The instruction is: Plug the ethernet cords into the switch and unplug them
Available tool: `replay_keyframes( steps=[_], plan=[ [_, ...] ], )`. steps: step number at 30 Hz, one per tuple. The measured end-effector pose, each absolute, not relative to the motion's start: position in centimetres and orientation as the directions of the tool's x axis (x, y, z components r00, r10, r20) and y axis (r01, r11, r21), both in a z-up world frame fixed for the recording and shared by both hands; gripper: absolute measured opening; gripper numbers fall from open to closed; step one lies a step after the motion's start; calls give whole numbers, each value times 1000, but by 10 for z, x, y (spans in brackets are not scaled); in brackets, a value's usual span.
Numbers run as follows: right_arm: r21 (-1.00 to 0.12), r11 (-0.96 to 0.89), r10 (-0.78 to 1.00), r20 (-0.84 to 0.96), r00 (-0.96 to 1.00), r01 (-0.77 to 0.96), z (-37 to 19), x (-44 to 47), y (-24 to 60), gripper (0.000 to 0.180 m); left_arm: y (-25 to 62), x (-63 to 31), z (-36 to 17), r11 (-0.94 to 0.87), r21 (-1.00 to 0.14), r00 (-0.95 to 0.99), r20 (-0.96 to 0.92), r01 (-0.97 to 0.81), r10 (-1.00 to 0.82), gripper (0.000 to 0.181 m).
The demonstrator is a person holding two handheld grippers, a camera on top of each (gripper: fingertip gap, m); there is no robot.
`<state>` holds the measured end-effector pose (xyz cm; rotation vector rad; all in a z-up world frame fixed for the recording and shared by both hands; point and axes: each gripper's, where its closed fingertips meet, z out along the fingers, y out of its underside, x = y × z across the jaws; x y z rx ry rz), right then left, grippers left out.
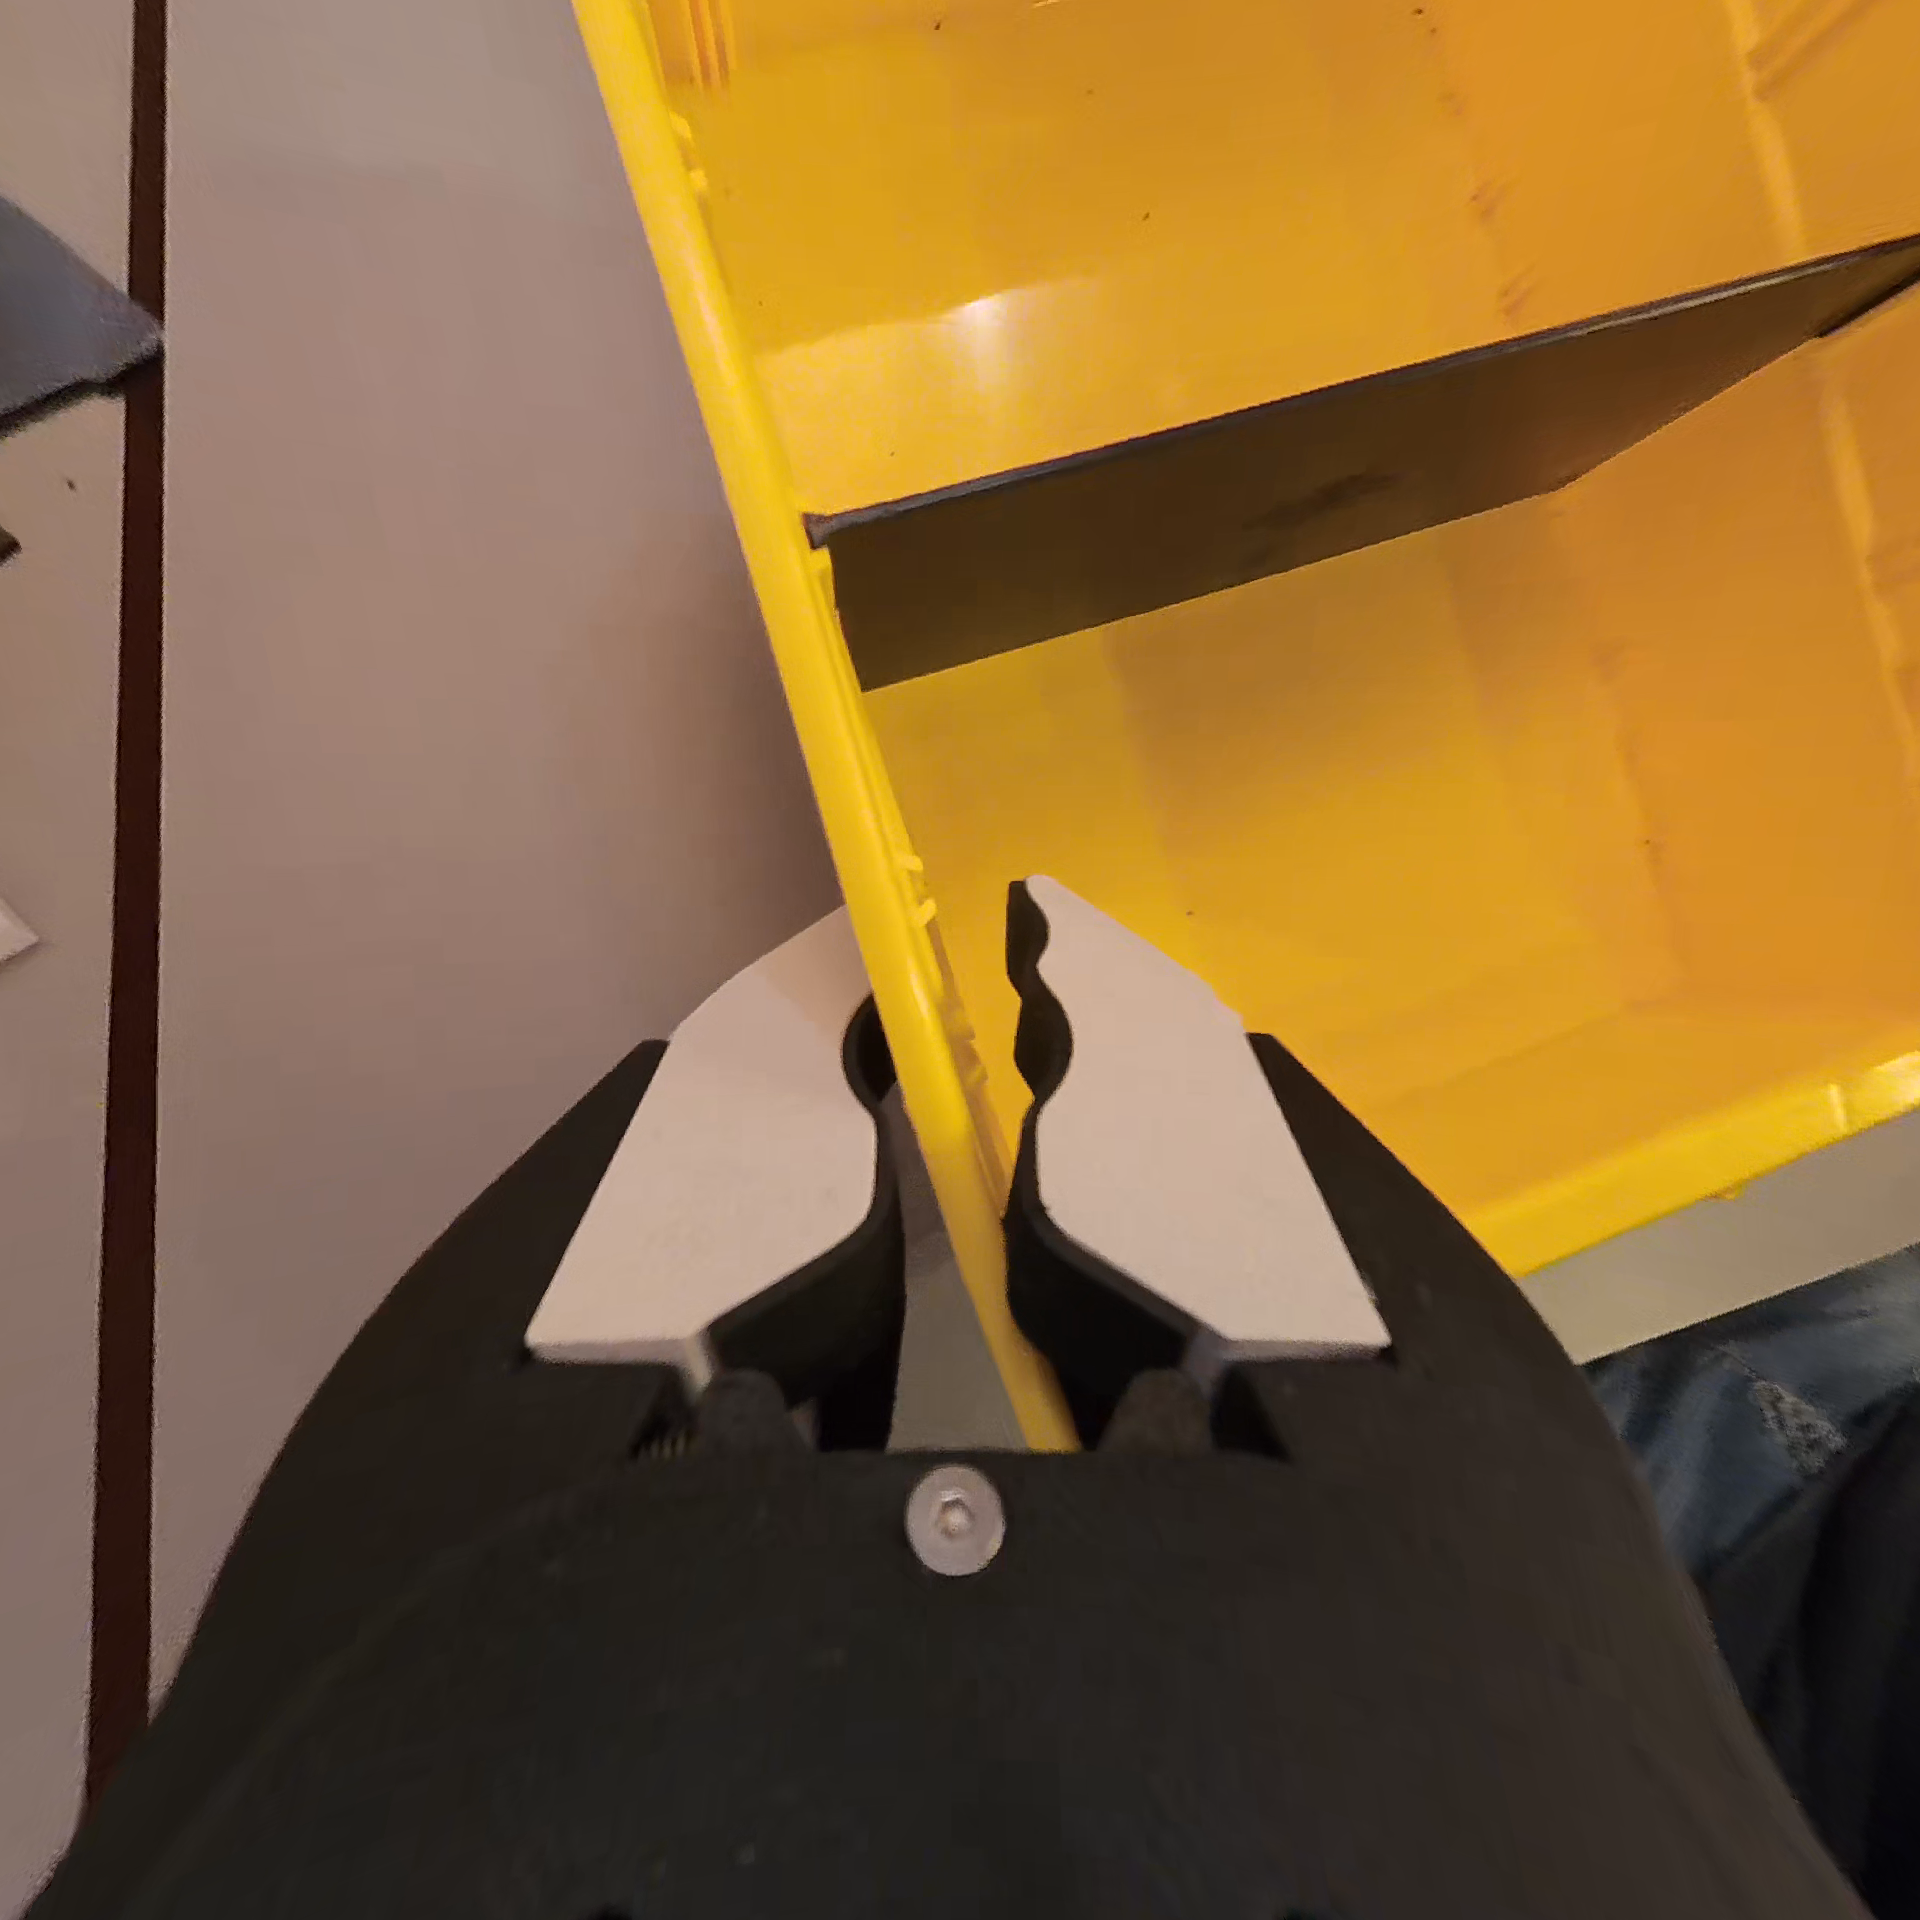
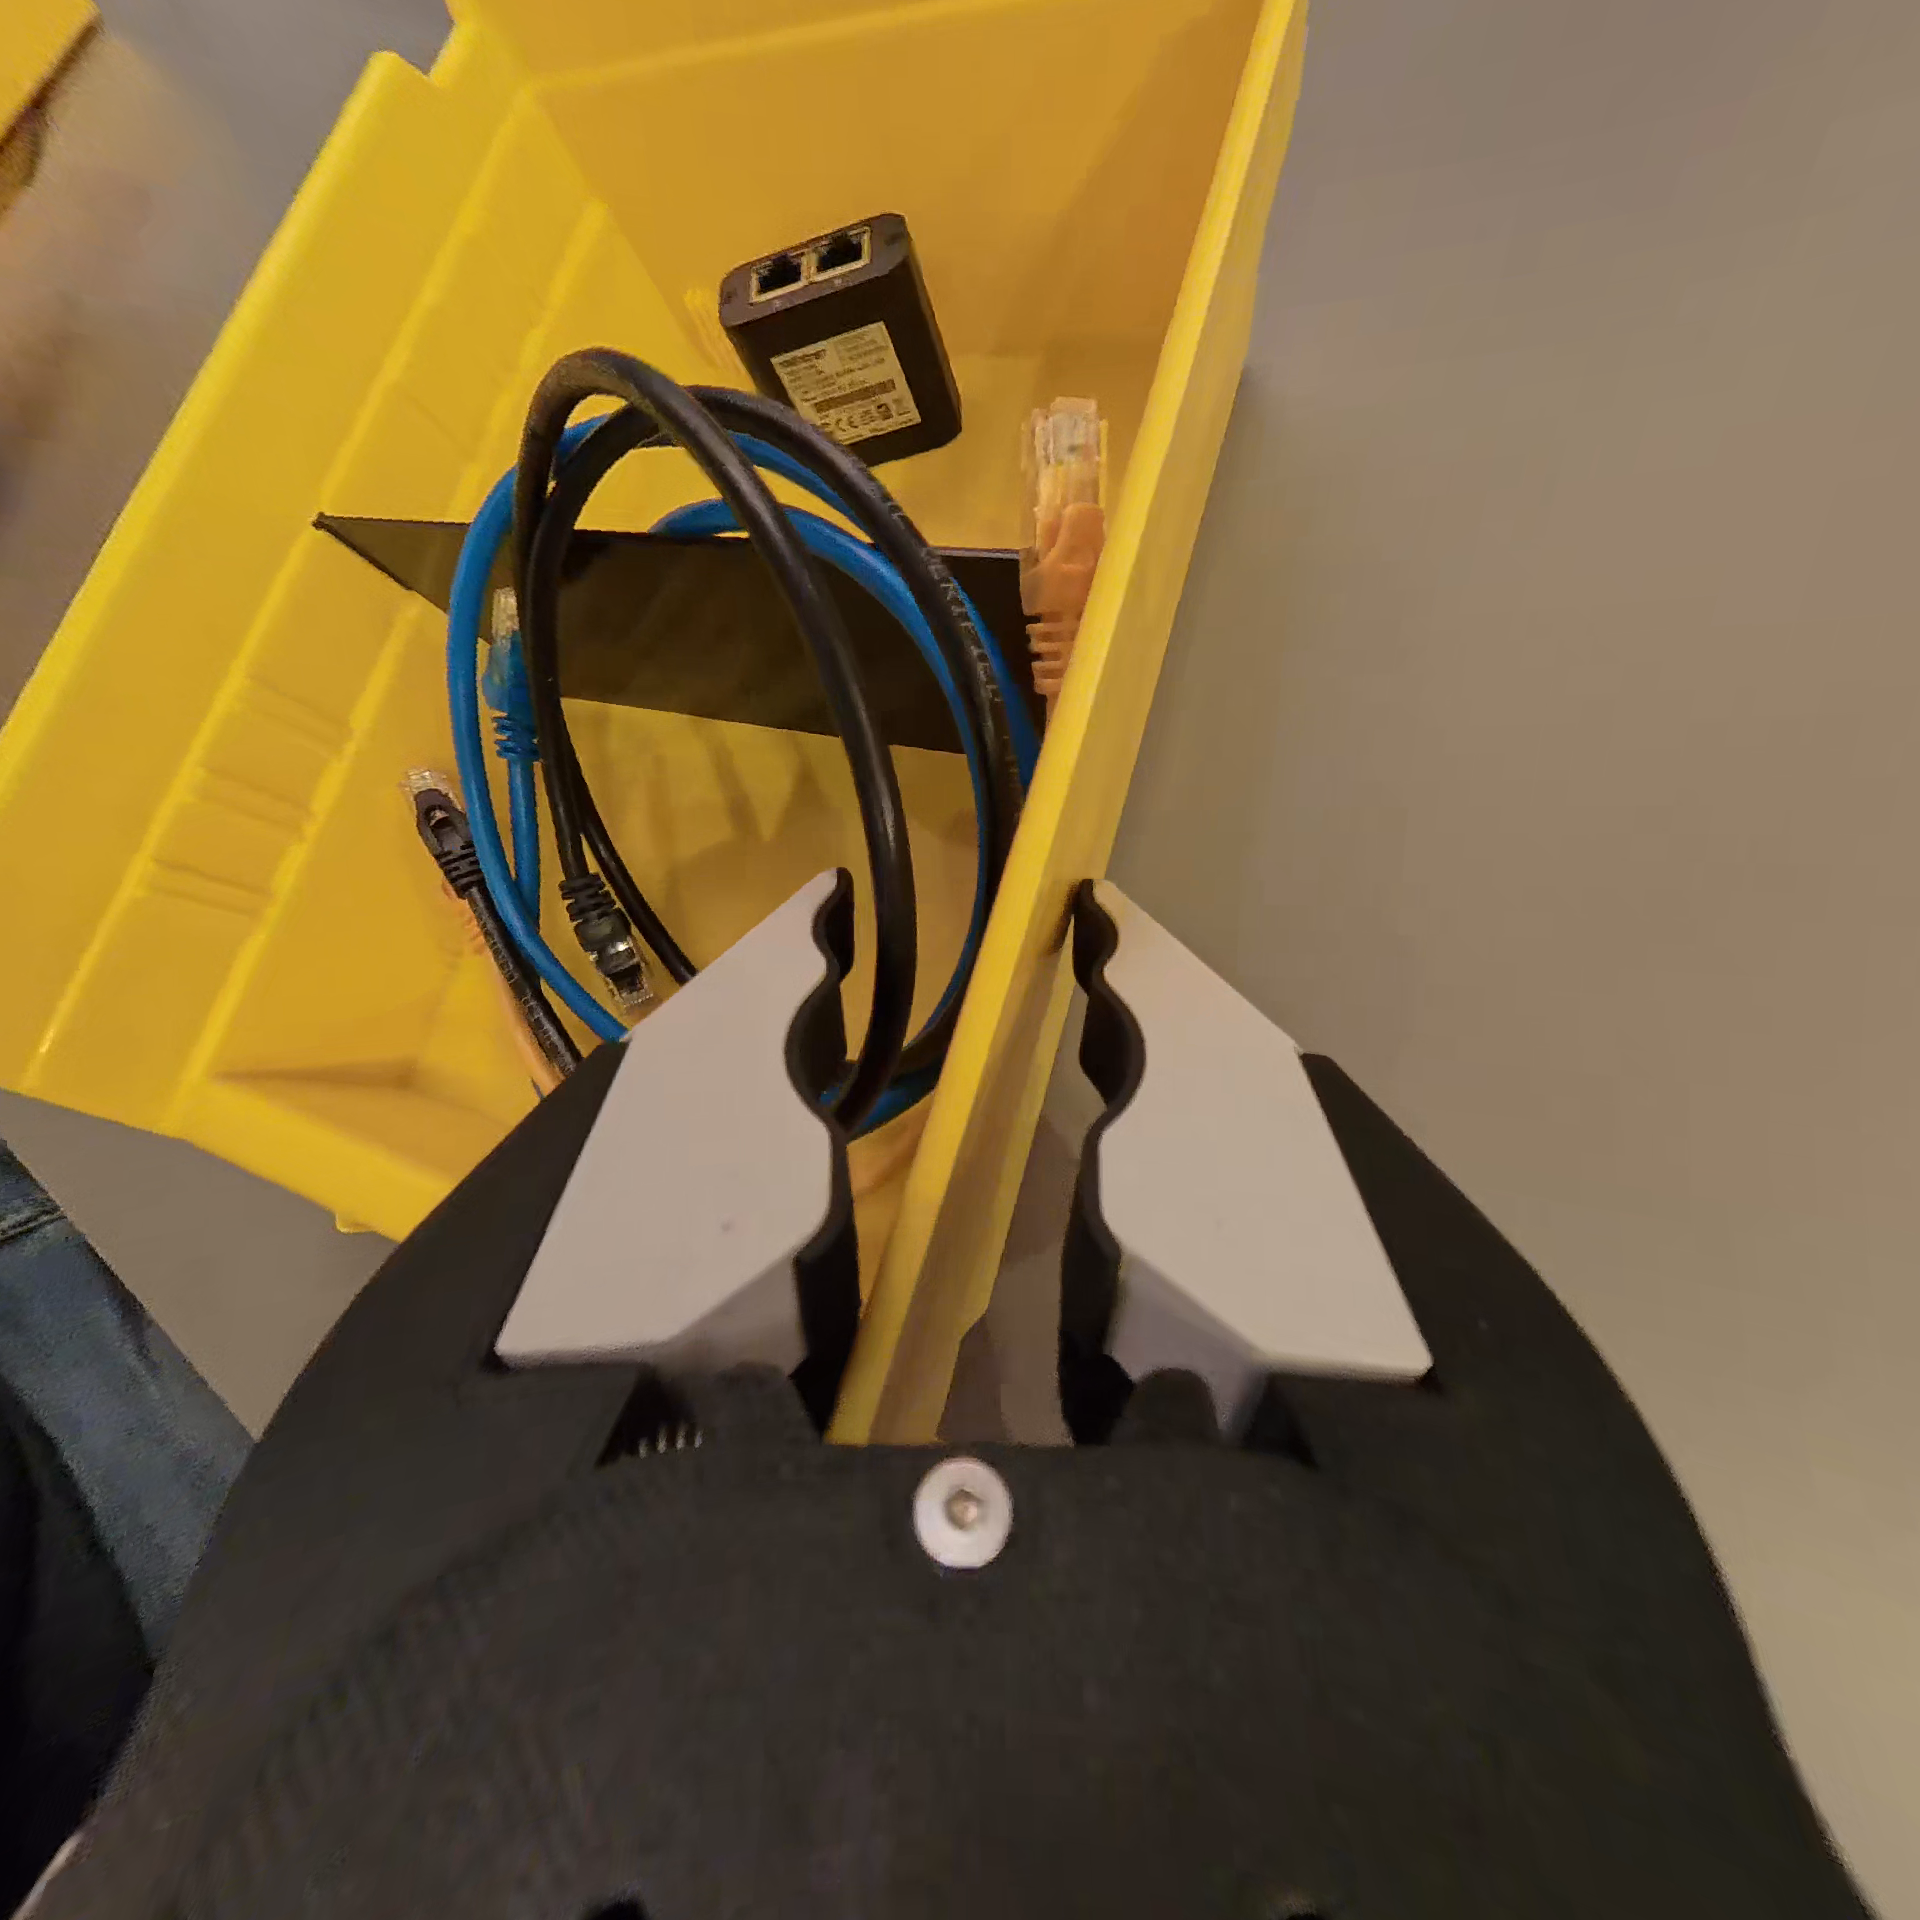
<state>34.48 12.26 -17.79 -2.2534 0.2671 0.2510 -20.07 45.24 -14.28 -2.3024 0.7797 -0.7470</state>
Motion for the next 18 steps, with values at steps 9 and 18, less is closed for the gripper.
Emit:
replay_keyframes(
  steps=[9, 18],
  plan=[
    [-760, -616, 103, -339, 935, -208, -175, 210, 218, 79, 446, -193, -78, -564, -786, 637, 302, -255, -709, 24],
    [-750, -660, 436, -432, 790, -45, -163, 60, 265, 112, 429, -195, -10, -465, -869, 615, 276, -168, -739, 23]
  ],
)
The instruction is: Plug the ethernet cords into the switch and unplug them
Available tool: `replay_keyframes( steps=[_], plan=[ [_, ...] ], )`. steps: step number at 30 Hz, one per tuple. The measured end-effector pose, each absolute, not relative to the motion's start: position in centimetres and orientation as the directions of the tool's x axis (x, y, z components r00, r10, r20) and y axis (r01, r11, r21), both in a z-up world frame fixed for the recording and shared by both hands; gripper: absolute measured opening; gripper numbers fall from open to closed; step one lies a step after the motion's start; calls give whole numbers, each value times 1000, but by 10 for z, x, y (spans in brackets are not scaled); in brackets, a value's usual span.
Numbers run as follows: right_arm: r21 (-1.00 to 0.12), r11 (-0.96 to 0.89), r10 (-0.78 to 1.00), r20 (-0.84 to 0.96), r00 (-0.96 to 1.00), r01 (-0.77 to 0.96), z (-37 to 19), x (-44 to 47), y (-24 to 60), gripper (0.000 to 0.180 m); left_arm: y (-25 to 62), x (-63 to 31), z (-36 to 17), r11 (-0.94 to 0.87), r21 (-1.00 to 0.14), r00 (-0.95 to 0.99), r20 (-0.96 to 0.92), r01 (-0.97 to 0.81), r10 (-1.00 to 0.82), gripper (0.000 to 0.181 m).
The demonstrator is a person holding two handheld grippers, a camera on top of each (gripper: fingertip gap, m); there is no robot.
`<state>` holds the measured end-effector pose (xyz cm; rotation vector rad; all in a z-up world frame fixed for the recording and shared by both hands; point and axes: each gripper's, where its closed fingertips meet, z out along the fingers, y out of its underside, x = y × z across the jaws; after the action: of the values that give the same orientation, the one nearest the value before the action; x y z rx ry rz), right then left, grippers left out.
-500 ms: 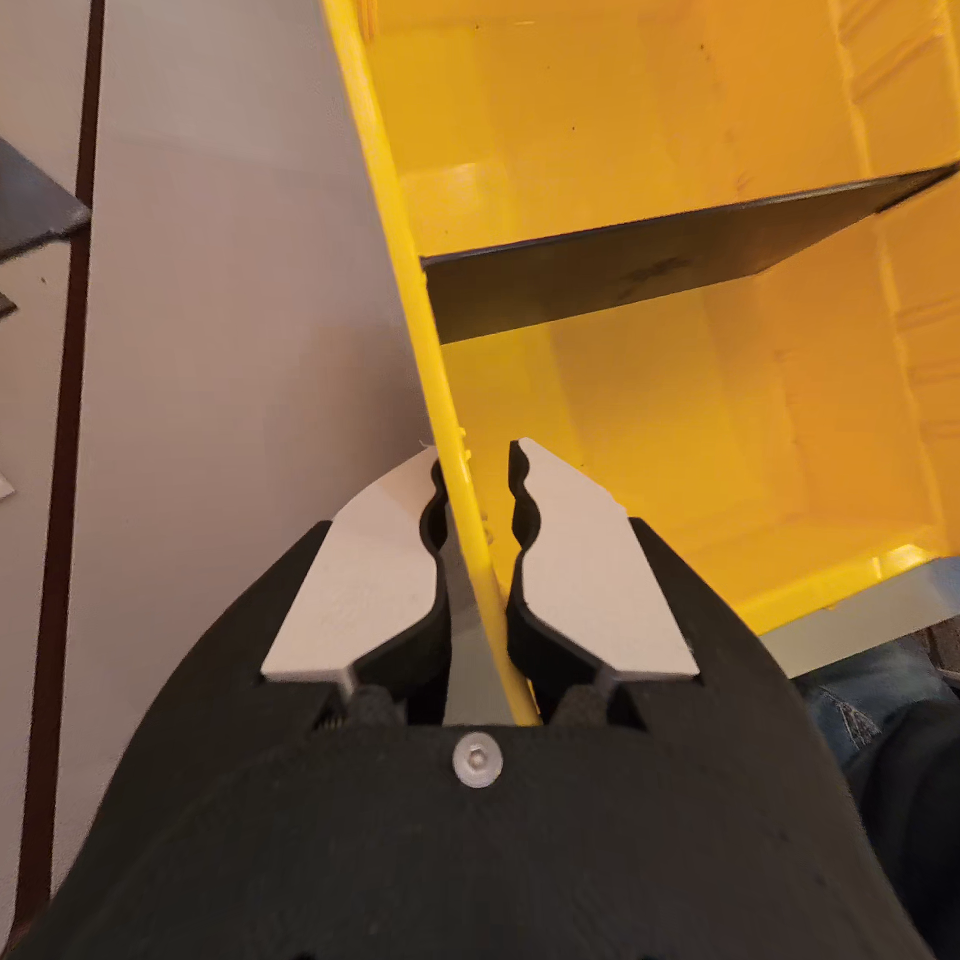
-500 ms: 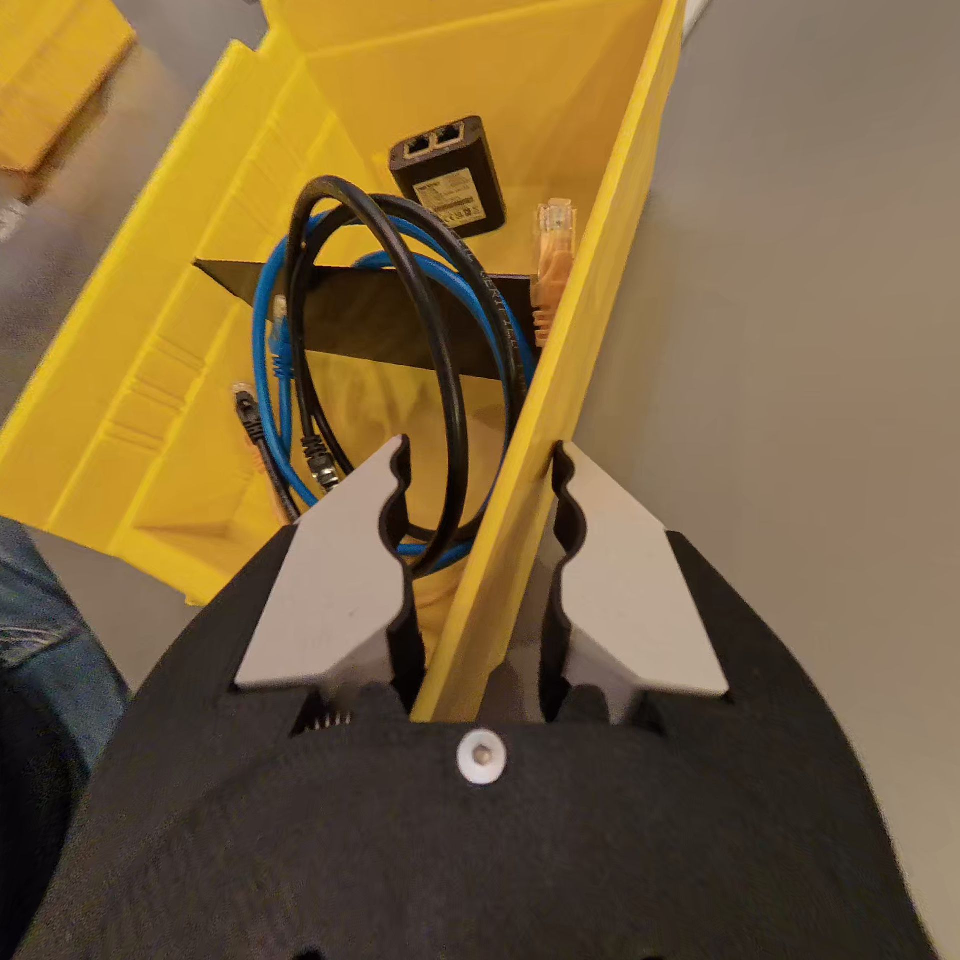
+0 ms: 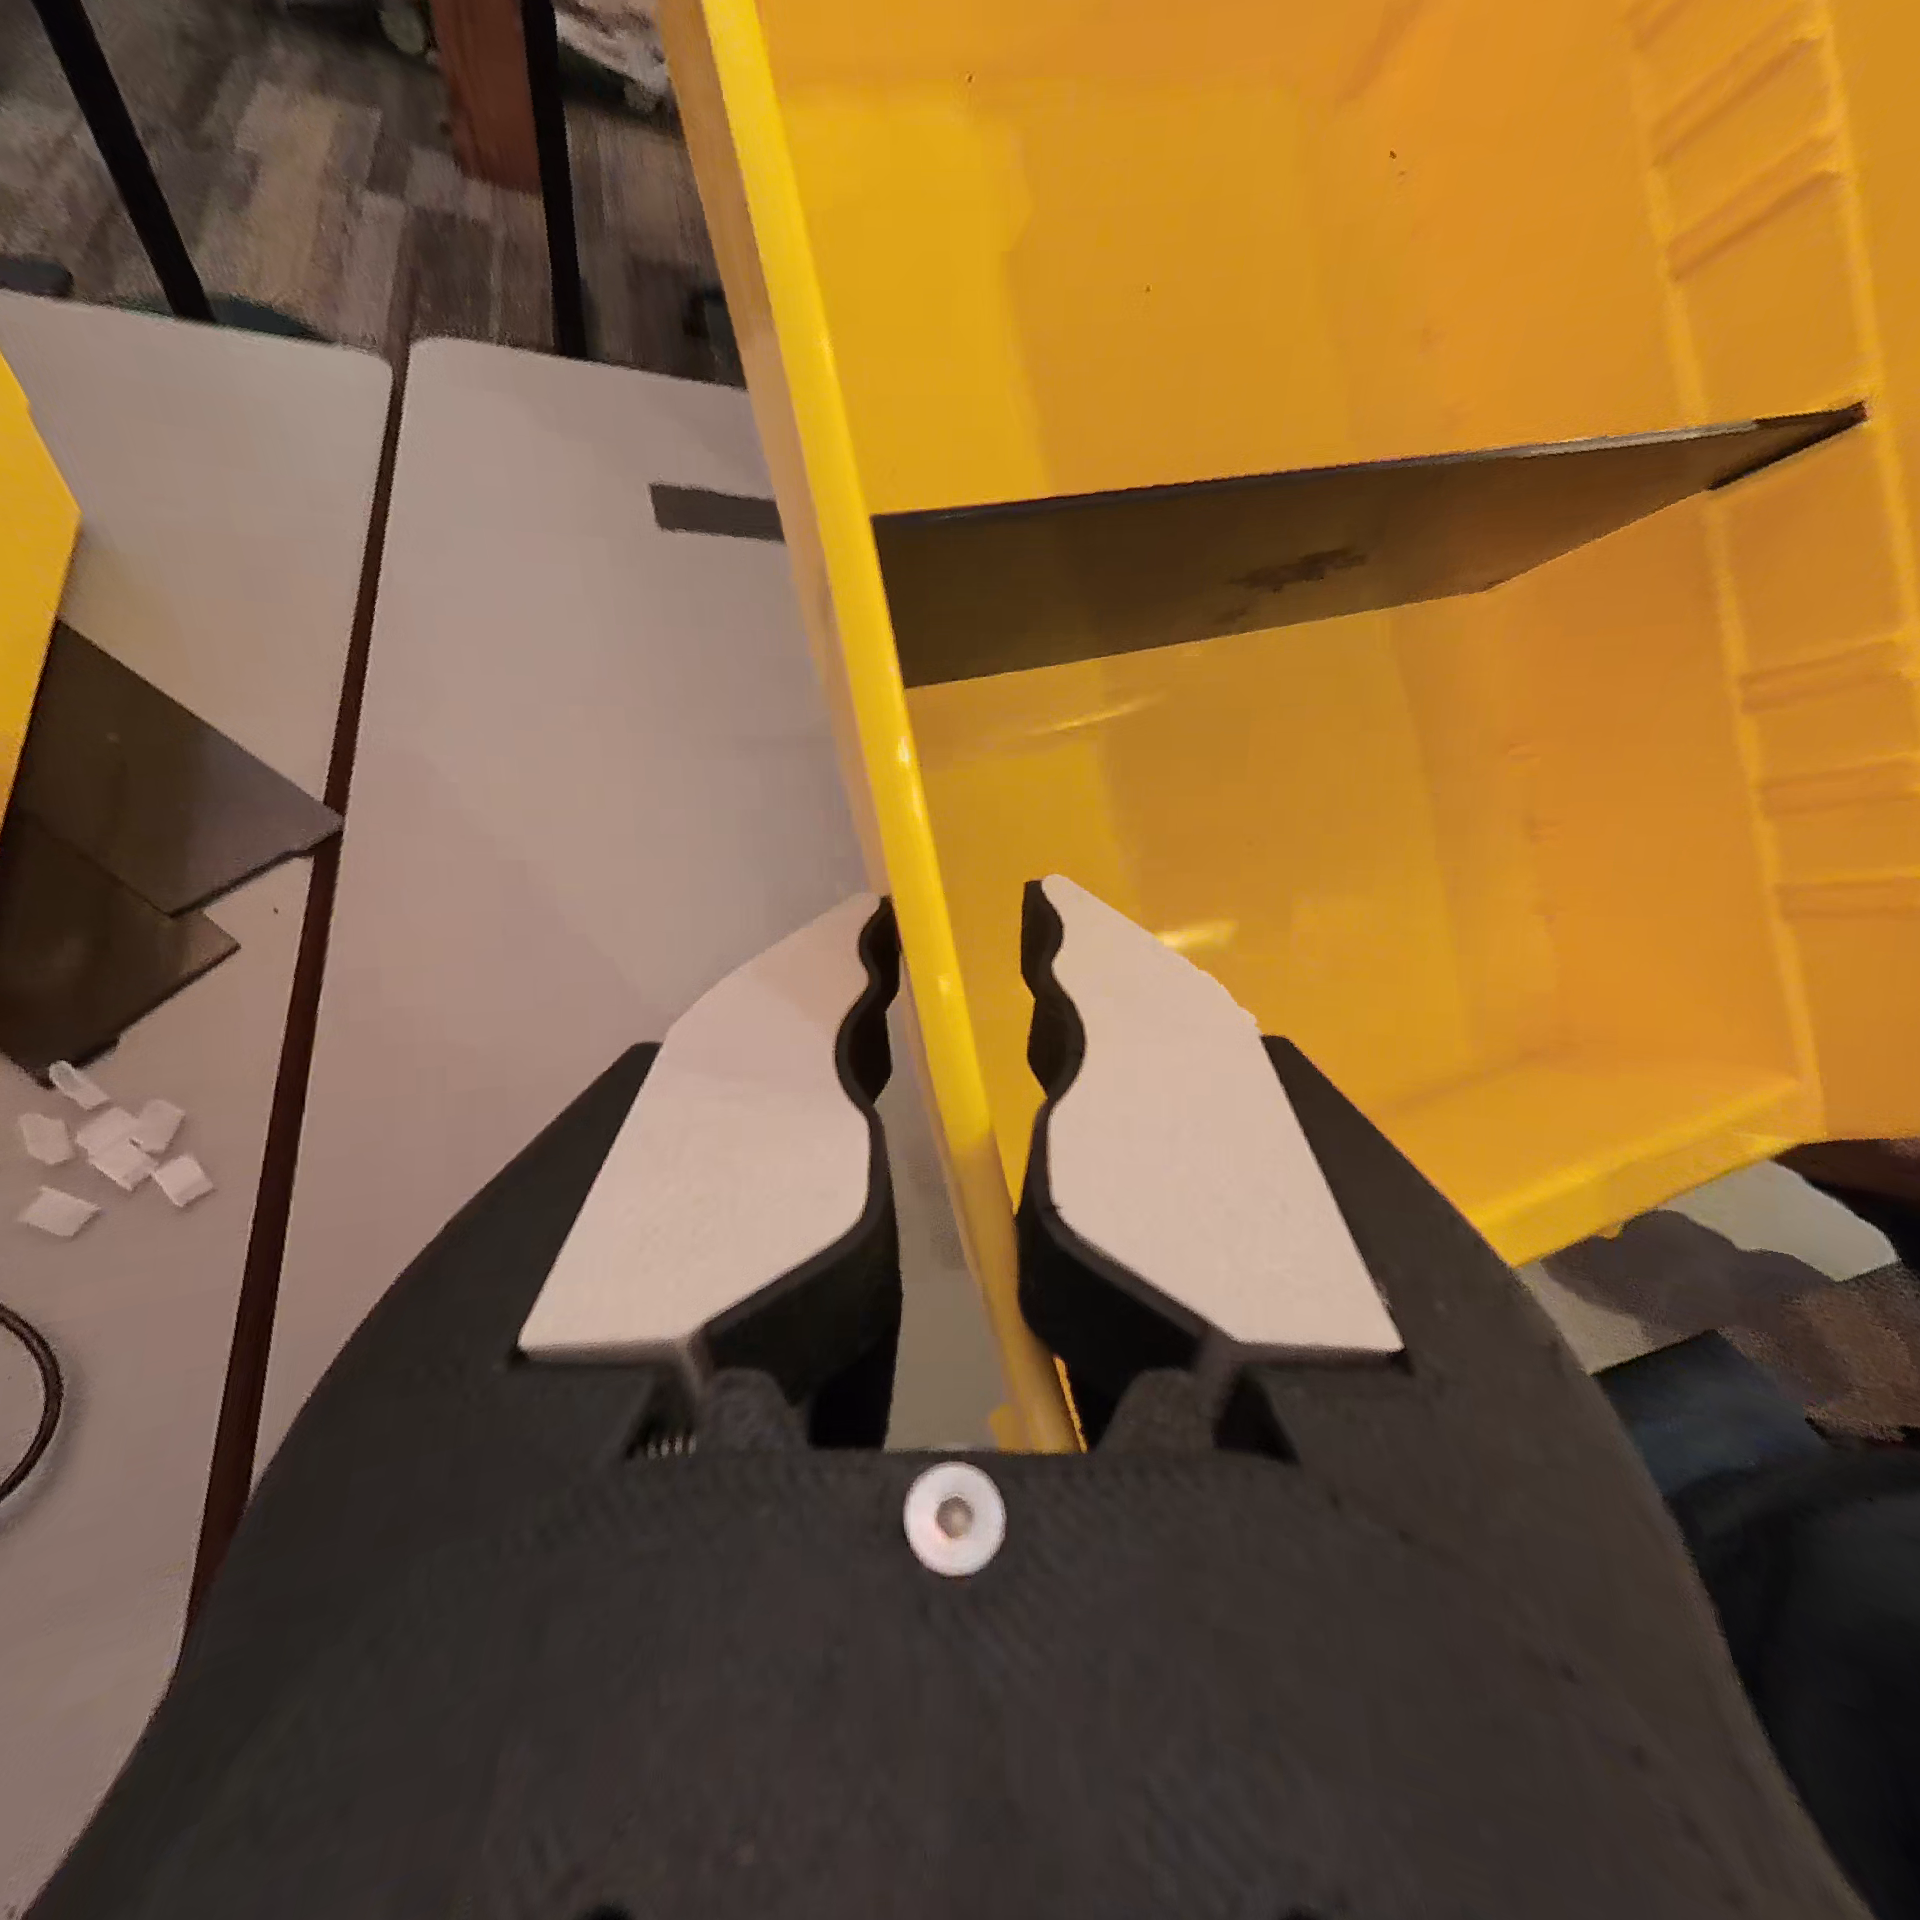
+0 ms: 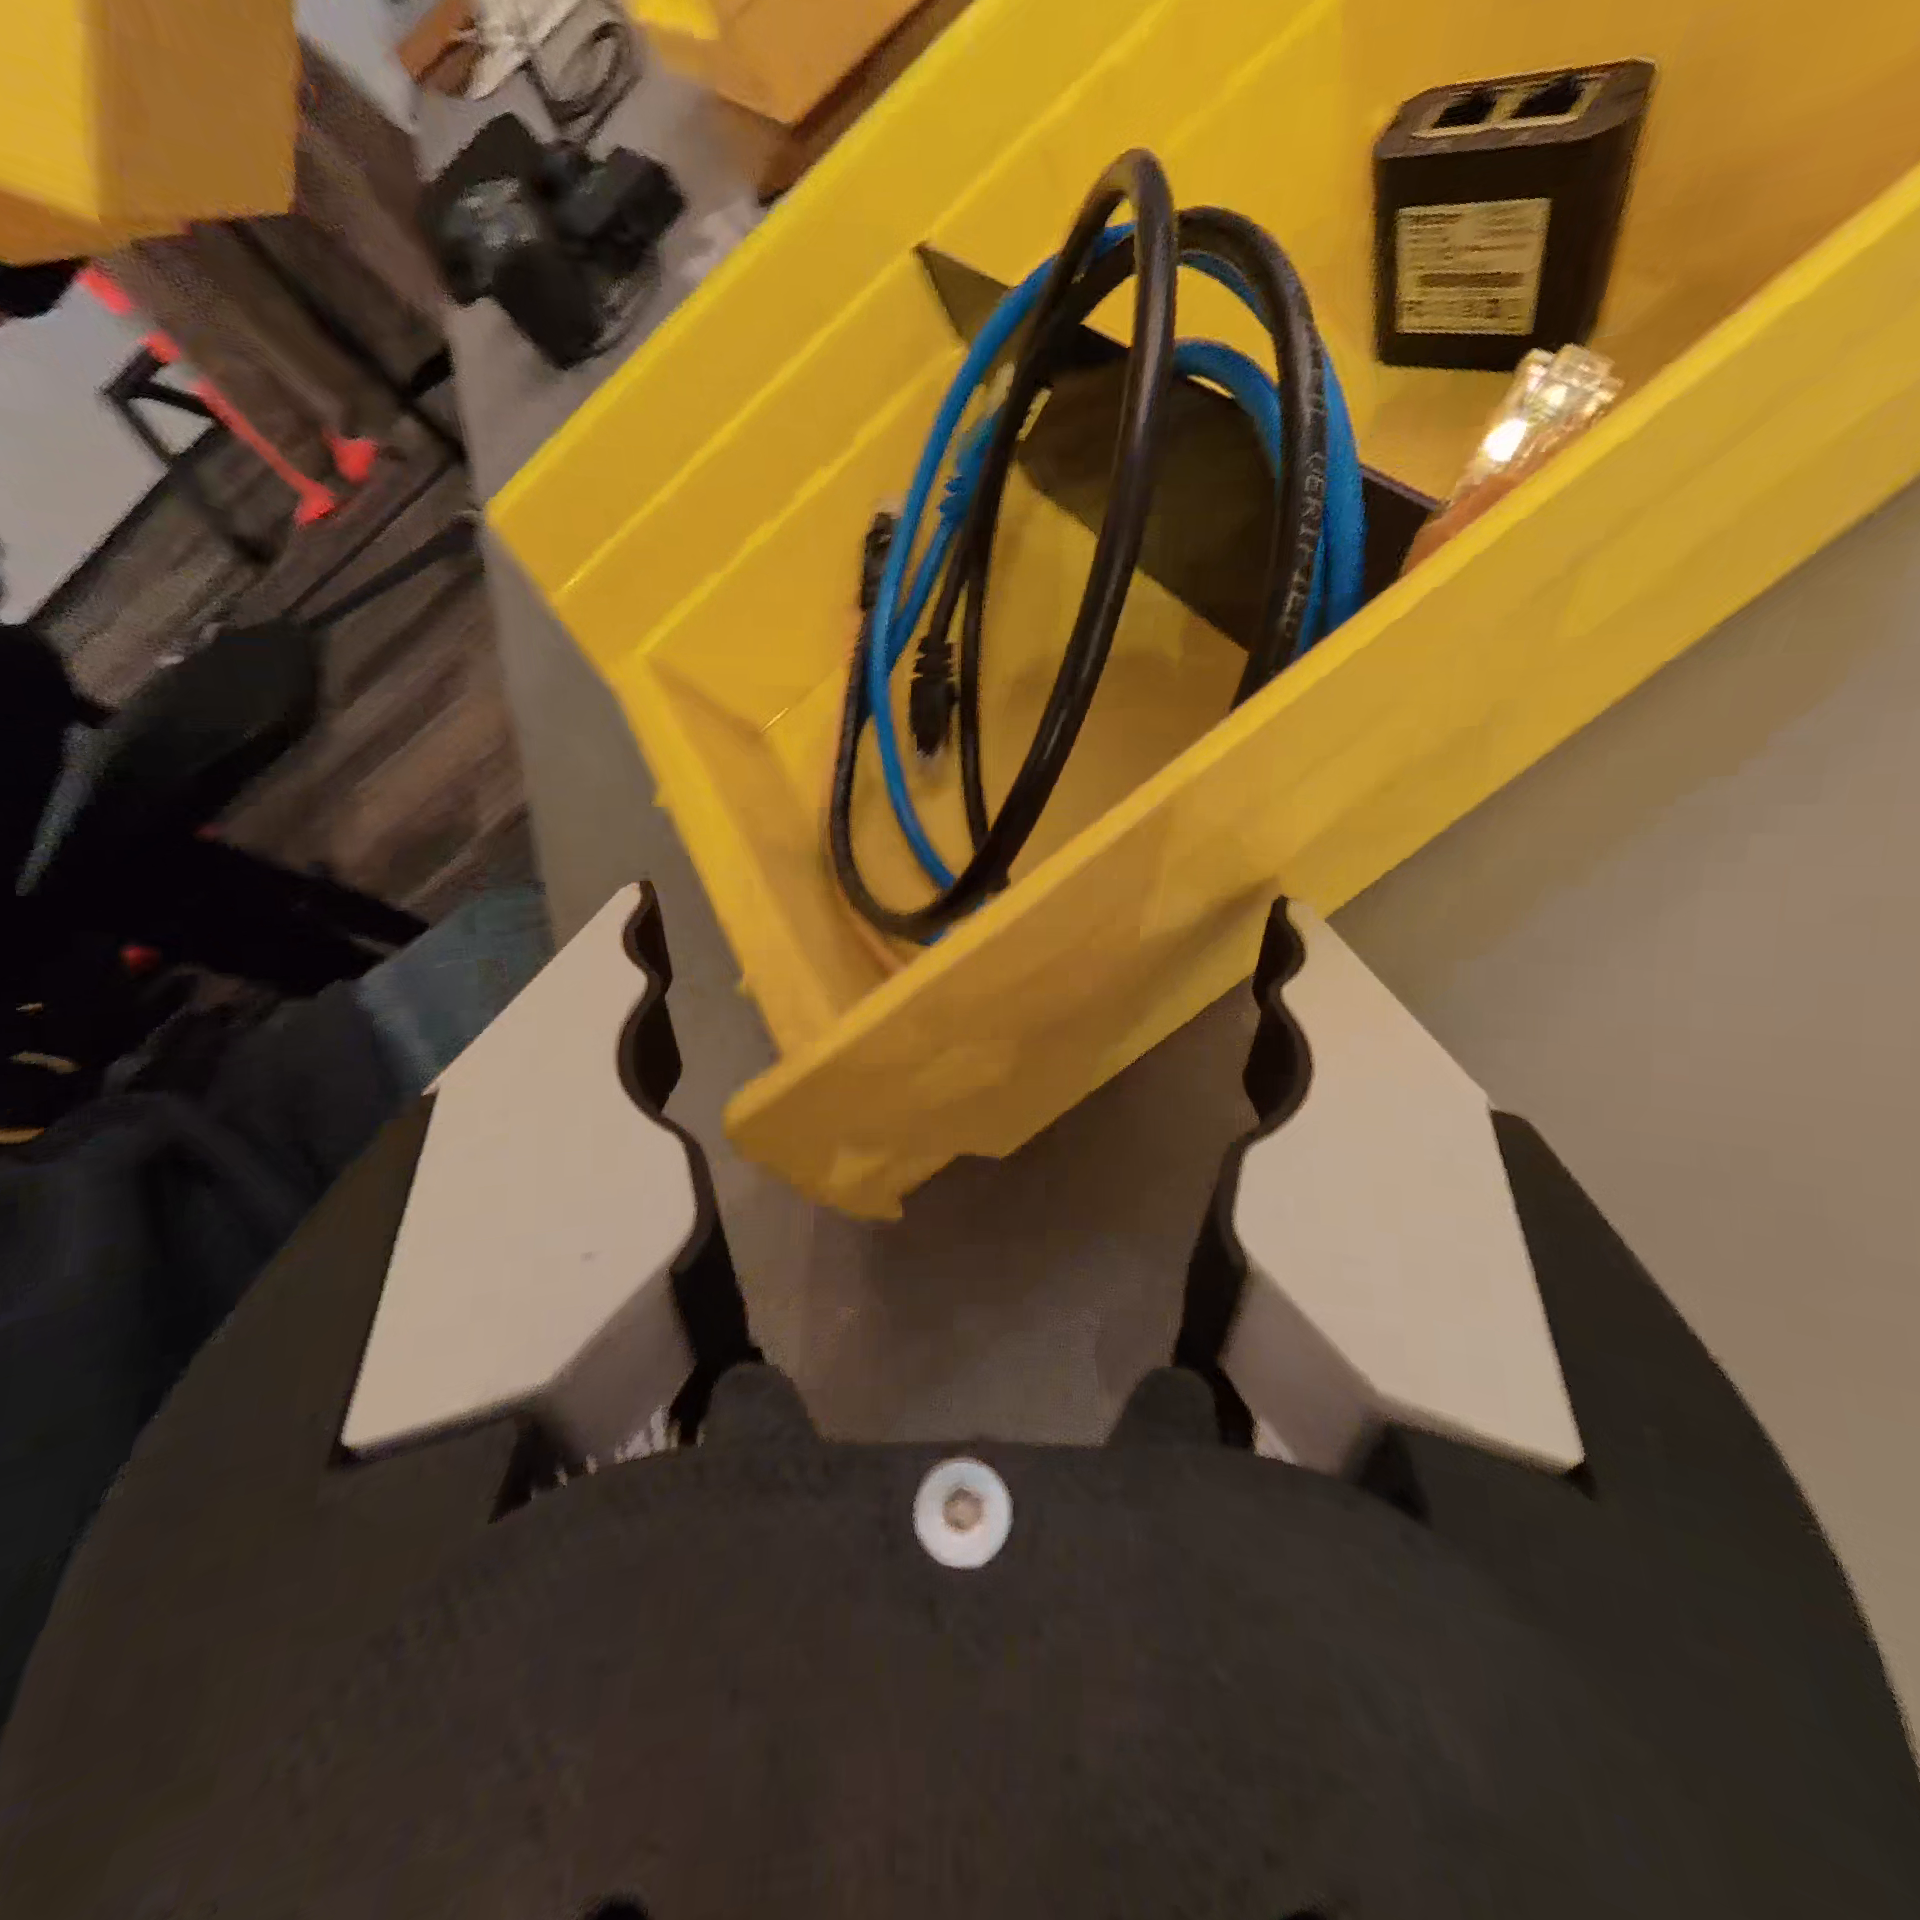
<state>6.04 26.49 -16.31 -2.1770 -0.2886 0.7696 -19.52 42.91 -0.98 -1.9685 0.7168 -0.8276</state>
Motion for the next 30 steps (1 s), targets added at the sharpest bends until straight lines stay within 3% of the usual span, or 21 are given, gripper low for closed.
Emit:
replay_keyframes(
  steps=[5, 9, 14, 18, 24, 26, 28, 30],
  plan=[
    [-839, -545, 506, -328, 798, 0, -137, 66, 259, 110, 406, -163, 11, -425, -890, 536, 280, -167, -796, 21],
    [-913, -401, 494, -280, 823, -70, -88, 106, 233, 107, 382, -104, 6, -425, -882, 444, 304, -203, -843, 22],
    [-967, -215, 439, -224, 870, -140, -28, 153, 169, 110, 348, -9, -16, -355, -875, 364, 229, -330, -903, 24],
    [-994, -102, 327, -80, 942, -49, -14, 164, 119, 105, 302, 72, -33, -268, -862, 255, 168, -430, -952, 24],
    [-980, -76, 120, -193, 974, -185, -29, 208, 62, 98, 251, 158, -65, -244, -829, 133, 204, -504, -970, 22],
    [-974, -103, 140, -216, 966, -202, -34, 208, 45, 81, 235, 179, -78, -245, -816, 104, 224, -523, -969, 21],
    [-956, -103, 104, -284, 953, -273, -39, 221, 33, 92, 217, 199, -91, -290, -792, 62, 305, -537, -950, 21],
    [-944, -108, 50, -320, 946, -313, -47, 236, 23, 92, 208, 216, -107, -292, -777, 55, 317, -558, -947, 20]
  ],
)
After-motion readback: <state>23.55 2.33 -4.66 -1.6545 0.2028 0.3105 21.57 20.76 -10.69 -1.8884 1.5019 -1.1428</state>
